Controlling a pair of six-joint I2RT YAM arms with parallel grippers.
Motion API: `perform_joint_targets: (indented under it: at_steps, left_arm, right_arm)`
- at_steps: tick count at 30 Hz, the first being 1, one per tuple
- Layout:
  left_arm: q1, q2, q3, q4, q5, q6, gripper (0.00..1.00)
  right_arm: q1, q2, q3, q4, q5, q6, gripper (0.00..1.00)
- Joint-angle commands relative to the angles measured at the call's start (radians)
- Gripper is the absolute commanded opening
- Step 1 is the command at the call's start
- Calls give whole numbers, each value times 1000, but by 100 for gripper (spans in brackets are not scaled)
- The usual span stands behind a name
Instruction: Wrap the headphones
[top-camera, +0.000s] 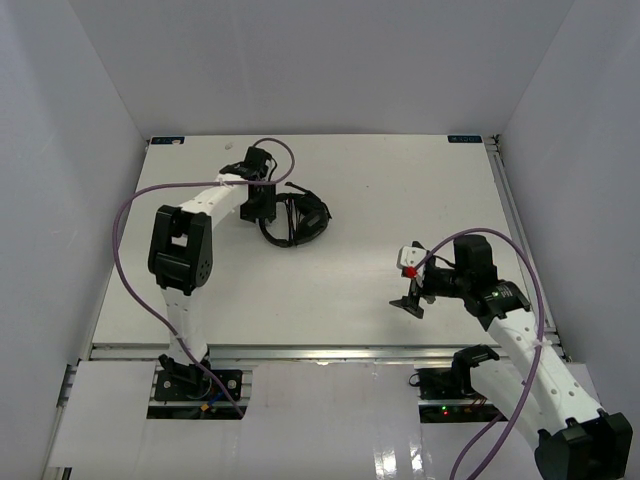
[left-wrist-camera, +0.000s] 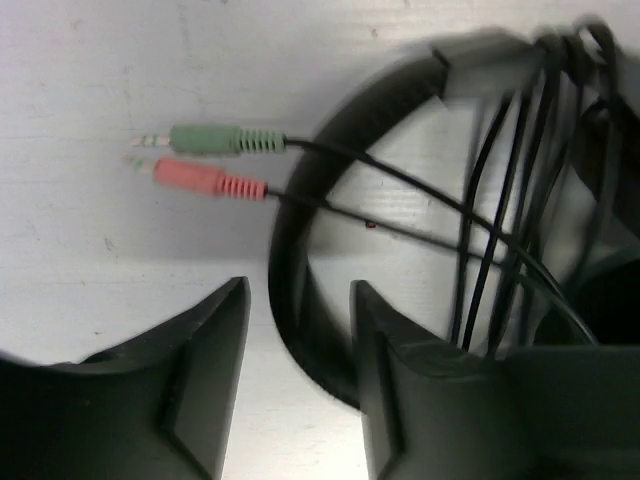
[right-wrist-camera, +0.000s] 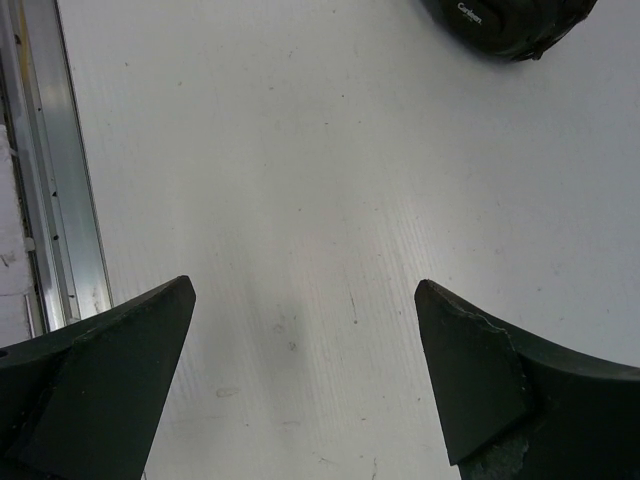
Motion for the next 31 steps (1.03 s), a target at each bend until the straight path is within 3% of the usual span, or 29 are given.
perform_joint_targets:
  at_steps: [1, 4, 10, 15, 19, 23, 28, 31]
  left_arm:
    - [-15, -135, -76, 48, 74, -5, 80]
    - [-15, -200, -144, 62, 109, 0, 87]
    - [-15, -430, -244, 29, 189, 24, 91]
    - [-15, -646, -364, -15, 209, 11, 93]
    - [-15, -914, -553, 61, 415, -12, 94]
    - [-19, -1295, -736, 178, 596, -42, 96]
    - [-21, -1645, -825, 208, 631, -71, 98]
    - [-21, -1724, -835, 210, 640, -86, 98]
  right_arm:
    - [-4, -23, 8, 24, 23, 63, 98]
    - [-7, -39, 16, 20, 56, 93, 98]
    - [-9, -84, 75, -36, 138, 174, 98]
    - [-16, -85, 130, -79, 297, 258, 93]
    - [-41, -102, 165, -69, 371, 347, 92]
    - [-87, -124, 201, -48, 458, 467, 90]
    - [-122, -176, 183, -28, 549, 518, 90]
    - [-138, -206, 164, -17, 542, 540, 90]
